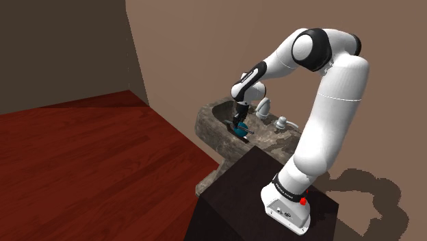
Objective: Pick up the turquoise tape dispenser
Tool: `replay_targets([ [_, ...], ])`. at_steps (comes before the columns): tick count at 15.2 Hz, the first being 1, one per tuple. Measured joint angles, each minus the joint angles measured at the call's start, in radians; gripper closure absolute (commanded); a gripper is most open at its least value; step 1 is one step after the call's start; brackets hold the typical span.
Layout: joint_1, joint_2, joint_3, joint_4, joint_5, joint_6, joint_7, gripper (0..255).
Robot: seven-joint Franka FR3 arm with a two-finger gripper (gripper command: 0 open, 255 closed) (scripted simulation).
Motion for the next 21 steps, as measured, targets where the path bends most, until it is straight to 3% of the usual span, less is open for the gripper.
replay_targets([
  [10,0.001,-0.003,-0.001,0.001,-0.001,-0.003,0.001,255],
  [21,0.023,-0.139,-0.033,0.011,-0.082,-0.137,0.050,255],
])
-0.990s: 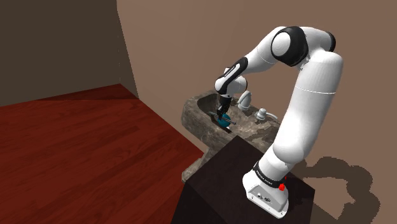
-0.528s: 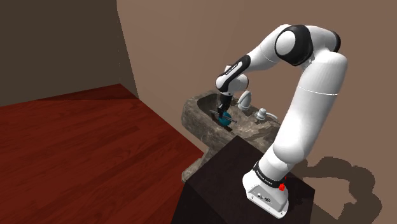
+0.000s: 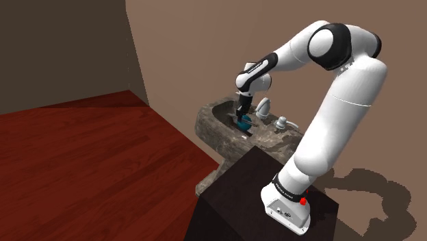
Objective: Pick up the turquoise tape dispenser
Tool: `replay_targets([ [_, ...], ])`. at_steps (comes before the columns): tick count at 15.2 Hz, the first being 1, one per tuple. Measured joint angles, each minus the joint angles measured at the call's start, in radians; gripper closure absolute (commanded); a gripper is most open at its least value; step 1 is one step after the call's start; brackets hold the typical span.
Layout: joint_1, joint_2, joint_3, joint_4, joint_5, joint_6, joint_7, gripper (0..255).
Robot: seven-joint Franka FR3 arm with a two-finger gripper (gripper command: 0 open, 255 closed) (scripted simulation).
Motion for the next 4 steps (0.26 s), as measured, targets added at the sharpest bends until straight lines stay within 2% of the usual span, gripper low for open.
replay_targets([
  [4,0.004,-0.041,-0.005,0.009,-0.022,-0.046,0.013,255],
])
